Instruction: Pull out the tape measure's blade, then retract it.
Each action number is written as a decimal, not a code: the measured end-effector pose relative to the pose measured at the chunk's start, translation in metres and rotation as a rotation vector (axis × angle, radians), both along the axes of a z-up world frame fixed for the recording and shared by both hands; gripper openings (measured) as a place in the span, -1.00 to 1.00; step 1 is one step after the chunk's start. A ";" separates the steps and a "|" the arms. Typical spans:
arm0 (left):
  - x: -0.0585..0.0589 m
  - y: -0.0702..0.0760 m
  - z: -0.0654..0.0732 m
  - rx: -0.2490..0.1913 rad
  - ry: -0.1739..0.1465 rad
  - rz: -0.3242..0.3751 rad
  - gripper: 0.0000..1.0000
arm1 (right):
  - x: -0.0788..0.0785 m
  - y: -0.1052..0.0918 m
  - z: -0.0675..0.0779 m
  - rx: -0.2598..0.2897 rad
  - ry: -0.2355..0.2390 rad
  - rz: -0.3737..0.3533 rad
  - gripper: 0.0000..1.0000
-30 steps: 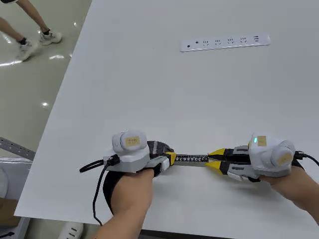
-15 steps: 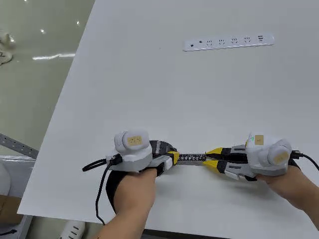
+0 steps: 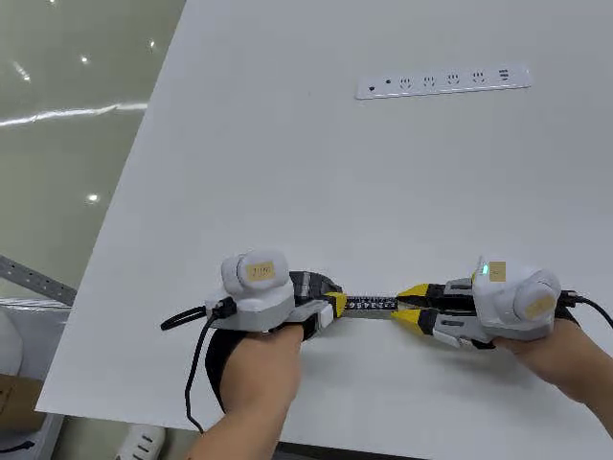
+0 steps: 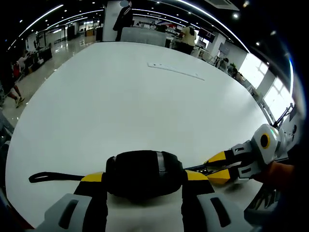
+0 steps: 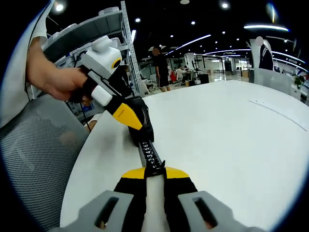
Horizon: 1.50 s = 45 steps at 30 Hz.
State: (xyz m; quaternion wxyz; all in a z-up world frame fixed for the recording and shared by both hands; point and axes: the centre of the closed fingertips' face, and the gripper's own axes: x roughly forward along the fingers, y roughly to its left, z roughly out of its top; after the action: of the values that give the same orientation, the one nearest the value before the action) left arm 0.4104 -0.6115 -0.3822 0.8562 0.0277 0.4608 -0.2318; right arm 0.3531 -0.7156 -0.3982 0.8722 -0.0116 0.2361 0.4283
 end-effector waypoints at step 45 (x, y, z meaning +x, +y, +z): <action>0.000 0.001 -0.002 0.032 0.003 -0.007 0.16 | 0.011 0.031 0.001 0.004 -0.035 0.075 -0.81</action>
State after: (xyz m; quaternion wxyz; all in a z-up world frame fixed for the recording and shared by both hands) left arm 0.4109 -0.6110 -0.3837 0.8542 0.0426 0.4656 -0.2273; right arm 0.3639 -0.6846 -0.3975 0.8597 -0.0260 0.2192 0.4607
